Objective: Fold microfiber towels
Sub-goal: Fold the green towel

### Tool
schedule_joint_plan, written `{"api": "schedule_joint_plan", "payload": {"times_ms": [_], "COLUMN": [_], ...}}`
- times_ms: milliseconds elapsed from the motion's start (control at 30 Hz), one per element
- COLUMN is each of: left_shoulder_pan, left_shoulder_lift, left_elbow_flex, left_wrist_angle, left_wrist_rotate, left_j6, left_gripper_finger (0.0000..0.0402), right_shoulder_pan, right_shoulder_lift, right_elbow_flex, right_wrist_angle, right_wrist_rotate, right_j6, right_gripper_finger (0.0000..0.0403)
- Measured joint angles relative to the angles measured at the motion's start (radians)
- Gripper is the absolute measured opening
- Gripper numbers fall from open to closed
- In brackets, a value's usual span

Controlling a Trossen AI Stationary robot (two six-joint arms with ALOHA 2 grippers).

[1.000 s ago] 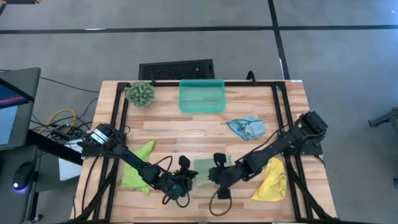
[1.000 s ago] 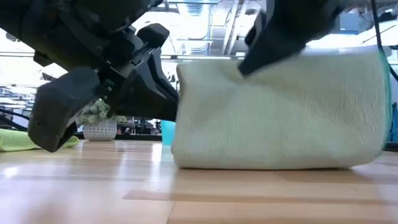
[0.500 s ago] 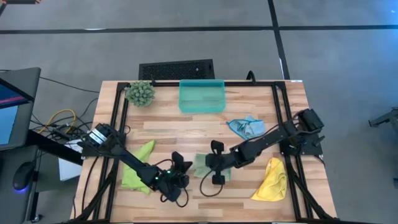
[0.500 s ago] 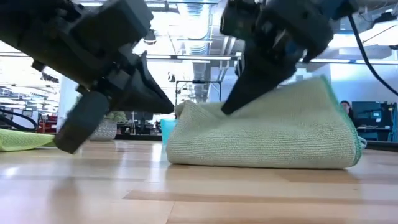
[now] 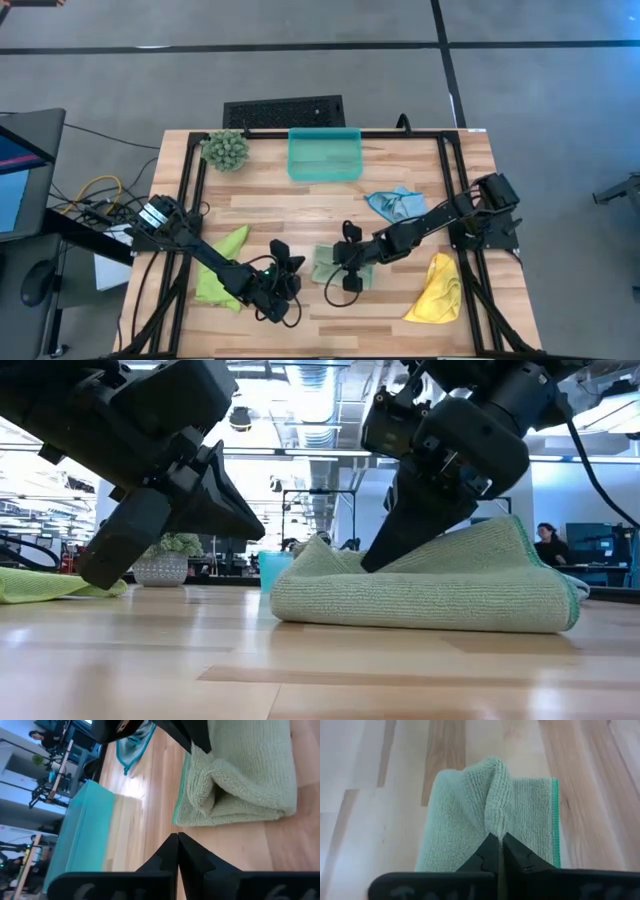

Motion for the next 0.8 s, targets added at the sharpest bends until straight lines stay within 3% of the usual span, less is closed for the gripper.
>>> {"api": "schedule_joint_plan", "payload": {"times_ms": [167,467,800], "left_shoulder_pan": [0.001,0.004,0.006], "left_shoulder_lift": [0.0,0.0,0.0], "left_elbow_flex": [0.0,0.0,0.0], "left_wrist_angle": [0.003,0.057,0.059], "left_wrist_rotate": [0.041,0.118,0.121], "left_j6": [-0.028,-0.015,-0.022], "left_gripper_finger": [0.0,0.0,0.0], "right_shoulder_pan": [0.001,-0.003,0.002], "right_shoulder_lift": [0.0,-0.025,-0.038], "right_elbow_flex": [0.0,0.002,-0.007], "right_wrist_angle": [-0.013,-0.019,-0.062], "right_wrist_rotate": [0.012,0.136,0.19], "right_j6": [0.034,0.097,0.152], "right_gripper_finger": [0.0017,0.0021,0.0025]}}
